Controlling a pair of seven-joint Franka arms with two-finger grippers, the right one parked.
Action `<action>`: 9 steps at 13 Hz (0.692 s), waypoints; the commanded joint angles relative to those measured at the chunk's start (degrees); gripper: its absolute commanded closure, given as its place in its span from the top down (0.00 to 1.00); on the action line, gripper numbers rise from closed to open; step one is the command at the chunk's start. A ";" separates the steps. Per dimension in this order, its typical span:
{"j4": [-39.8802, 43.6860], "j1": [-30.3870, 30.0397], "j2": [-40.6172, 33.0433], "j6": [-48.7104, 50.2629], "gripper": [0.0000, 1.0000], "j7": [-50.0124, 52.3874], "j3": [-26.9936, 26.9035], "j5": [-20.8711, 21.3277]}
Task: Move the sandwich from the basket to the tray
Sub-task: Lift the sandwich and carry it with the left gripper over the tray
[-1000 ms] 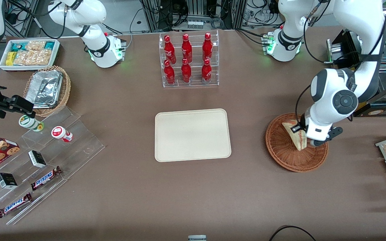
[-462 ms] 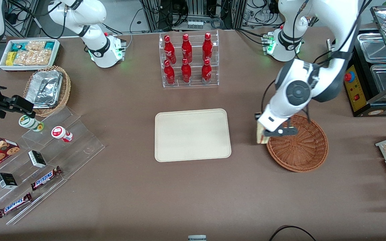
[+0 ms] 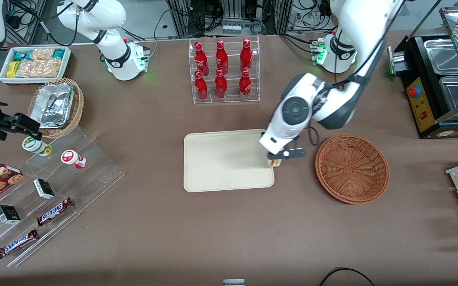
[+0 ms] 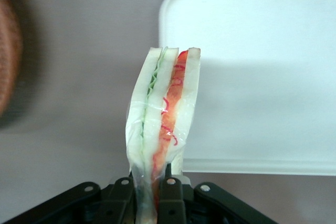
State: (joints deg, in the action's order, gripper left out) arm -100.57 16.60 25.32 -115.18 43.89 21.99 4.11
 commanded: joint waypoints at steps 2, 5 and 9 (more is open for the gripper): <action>11.34 6.32 9.55 2.16 0.00 8.47 -0.63 2.83; 17.41 9.41 14.56 2.07 0.00 13.14 -0.81 4.31; 23.57 13.01 20.28 1.81 0.00 18.15 -0.81 5.91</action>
State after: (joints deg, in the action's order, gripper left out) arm -82.25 27.23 42.21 -115.14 59.44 21.84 8.88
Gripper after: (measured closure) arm 0.855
